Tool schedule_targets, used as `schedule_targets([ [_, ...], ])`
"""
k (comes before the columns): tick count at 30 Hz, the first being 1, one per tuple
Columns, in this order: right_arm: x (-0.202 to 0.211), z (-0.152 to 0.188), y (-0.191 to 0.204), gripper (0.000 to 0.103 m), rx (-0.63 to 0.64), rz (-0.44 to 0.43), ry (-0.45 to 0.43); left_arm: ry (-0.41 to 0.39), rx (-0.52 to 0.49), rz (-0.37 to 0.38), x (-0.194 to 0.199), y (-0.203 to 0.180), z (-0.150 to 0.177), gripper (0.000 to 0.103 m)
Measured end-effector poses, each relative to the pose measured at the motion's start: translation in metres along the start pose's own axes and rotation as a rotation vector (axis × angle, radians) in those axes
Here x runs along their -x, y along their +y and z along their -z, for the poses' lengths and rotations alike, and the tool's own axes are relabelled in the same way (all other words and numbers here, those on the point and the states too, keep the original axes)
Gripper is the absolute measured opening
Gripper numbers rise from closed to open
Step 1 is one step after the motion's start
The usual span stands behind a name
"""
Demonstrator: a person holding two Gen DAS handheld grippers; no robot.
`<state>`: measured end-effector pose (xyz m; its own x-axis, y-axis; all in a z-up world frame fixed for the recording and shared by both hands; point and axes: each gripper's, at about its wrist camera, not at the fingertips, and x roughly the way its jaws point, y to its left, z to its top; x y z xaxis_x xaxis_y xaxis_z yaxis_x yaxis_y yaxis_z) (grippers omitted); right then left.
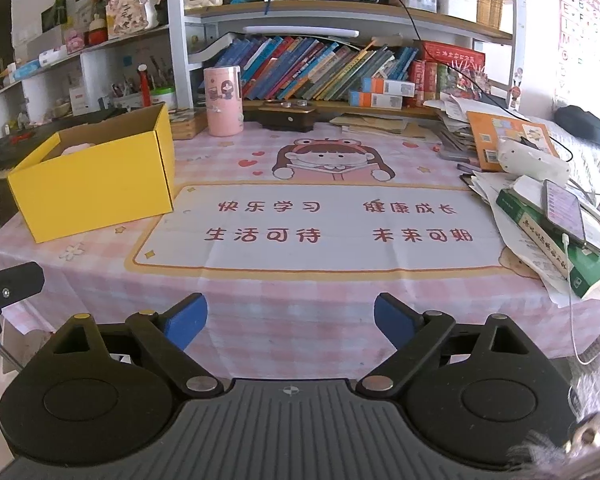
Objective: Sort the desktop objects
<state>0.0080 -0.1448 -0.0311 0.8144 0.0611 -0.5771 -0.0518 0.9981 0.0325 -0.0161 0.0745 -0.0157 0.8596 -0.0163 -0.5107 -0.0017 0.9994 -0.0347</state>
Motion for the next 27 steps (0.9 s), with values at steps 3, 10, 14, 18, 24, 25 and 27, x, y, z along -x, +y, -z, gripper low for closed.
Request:
schedule_targets([
  [3, 0.002, 0.0, -0.003, 0.092, -0.007, 0.007, -0.002, 0.004, -0.007, 0.0, 0.0, -0.003, 0.0, 0.101],
  [10, 0.005, 0.001, -0.007, 0.094, -0.016, 0.016, 0.004, 0.007, -0.01, 0.009, -0.001, -0.007, -0.001, 0.101],
  [14, 0.006, 0.001, -0.008, 0.1, -0.016, 0.016, 0.006, 0.02, -0.013, 0.014, -0.002, -0.008, 0.0, 0.102],
  [18, 0.007, 0.002, -0.007, 0.103, -0.015, 0.016, 0.008, 0.023, -0.022, 0.017, -0.002, -0.01, 0.0, 0.103],
  [24, 0.008, 0.004, -0.009, 0.103, -0.017, 0.027, 0.012, 0.042, -0.018, 0.022, -0.005, -0.011, 0.0, 0.103],
  [25, 0.008, 0.004, -0.009, 0.103, -0.018, 0.03, 0.013, 0.046, -0.021, 0.023, -0.006, -0.012, 0.0, 0.103],
  [27, 0.008, 0.005, -0.011, 0.103, -0.022, 0.035, 0.017, 0.056, -0.029, 0.023, -0.007, -0.015, 0.001, 0.103],
])
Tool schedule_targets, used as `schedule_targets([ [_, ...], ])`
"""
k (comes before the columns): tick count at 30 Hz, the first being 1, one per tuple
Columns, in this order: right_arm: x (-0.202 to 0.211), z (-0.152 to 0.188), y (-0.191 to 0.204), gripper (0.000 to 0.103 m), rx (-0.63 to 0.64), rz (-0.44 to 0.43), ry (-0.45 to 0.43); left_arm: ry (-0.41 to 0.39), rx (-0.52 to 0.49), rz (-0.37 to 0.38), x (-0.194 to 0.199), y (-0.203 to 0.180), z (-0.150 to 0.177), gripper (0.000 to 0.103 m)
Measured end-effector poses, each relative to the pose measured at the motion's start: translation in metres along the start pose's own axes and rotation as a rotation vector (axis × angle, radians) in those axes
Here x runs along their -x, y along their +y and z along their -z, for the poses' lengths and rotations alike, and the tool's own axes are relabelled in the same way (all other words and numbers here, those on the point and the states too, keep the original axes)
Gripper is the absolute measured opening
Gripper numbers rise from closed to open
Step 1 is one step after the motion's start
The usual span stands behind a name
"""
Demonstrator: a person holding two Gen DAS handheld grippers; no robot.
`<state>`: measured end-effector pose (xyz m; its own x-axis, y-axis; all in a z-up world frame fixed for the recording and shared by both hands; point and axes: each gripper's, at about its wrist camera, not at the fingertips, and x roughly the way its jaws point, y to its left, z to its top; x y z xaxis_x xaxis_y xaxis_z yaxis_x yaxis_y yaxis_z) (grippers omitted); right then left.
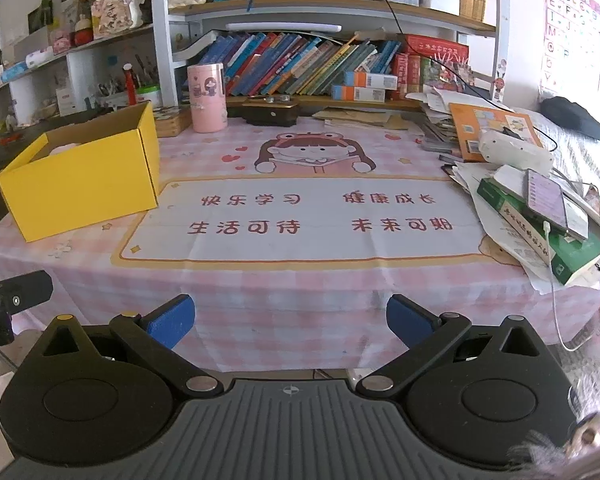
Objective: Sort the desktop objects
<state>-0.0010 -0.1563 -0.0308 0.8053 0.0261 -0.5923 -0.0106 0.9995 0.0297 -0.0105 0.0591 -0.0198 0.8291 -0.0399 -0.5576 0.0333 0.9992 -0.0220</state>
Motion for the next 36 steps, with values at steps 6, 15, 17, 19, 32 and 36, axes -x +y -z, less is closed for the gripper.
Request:
schedule_targets([
  [6, 0.001, -0.001, -0.006, 0.103, -0.011, 0.014, 0.002, 0.006, -0.023, 0.015, -0.003, -0.009, 0.0, 0.103],
  [15, 0.0, -0.002, -0.013, 0.103, -0.022, 0.027, 0.008, 0.016, -0.032, 0.024, -0.008, -0.014, -0.002, 0.103],
  [17, 0.0, -0.002, -0.013, 0.103, -0.021, 0.026, 0.009, 0.019, -0.031, 0.024, -0.009, -0.015, -0.002, 0.103],
  [19, -0.001, -0.002, -0.014, 0.103, -0.019, 0.025, 0.01, 0.023, -0.032, 0.028, -0.009, -0.015, -0.002, 0.103],
  [32, -0.006, -0.003, -0.011, 0.103, -0.011, 0.022, 0.018, 0.041, -0.012, 0.056, -0.014, -0.014, -0.001, 0.103],
  [36, -0.007, -0.003, -0.01, 0.103, -0.01, 0.019, 0.019, 0.038, 0.007, 0.062, -0.015, -0.011, -0.001, 0.103],
])
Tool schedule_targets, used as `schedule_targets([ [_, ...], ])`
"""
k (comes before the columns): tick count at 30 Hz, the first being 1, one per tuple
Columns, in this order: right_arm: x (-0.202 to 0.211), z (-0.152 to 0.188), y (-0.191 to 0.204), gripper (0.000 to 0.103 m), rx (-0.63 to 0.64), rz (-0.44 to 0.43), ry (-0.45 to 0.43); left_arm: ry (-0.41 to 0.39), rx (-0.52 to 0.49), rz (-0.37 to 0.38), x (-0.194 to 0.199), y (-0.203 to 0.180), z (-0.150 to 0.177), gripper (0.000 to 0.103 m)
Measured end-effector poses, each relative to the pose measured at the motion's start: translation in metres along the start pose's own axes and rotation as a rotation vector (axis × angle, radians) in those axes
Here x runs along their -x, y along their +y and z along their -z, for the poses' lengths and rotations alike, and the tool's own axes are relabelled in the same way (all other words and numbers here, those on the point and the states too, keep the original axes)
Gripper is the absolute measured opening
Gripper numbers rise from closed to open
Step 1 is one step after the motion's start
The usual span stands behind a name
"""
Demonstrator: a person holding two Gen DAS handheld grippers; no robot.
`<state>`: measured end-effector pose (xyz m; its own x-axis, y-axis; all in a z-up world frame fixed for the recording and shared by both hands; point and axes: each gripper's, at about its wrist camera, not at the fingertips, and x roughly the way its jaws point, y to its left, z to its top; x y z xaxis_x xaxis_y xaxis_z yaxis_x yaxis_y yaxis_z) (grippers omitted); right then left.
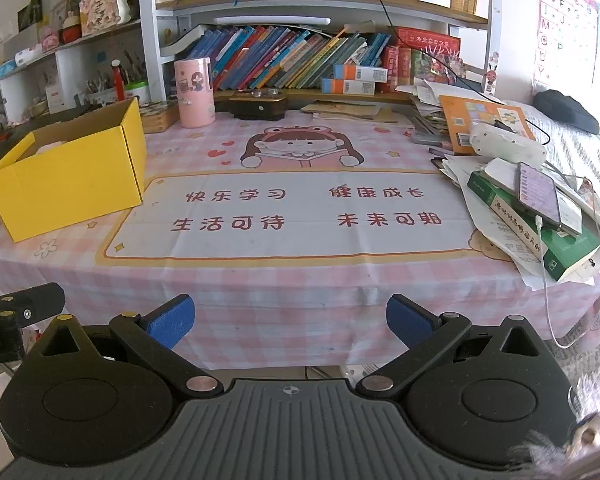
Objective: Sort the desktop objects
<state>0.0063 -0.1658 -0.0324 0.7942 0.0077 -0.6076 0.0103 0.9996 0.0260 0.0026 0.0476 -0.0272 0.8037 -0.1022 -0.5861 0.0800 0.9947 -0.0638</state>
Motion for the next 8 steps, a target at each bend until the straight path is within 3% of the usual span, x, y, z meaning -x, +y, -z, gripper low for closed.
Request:
schedule_targets([
  [8, -0.004, -0.0013, 0.0013, 0.103, 0.002, -0.002, 0.007, 0.006, 0.009, -0.019, -0.0039, 0.0032, -0.0011, 0.103],
])
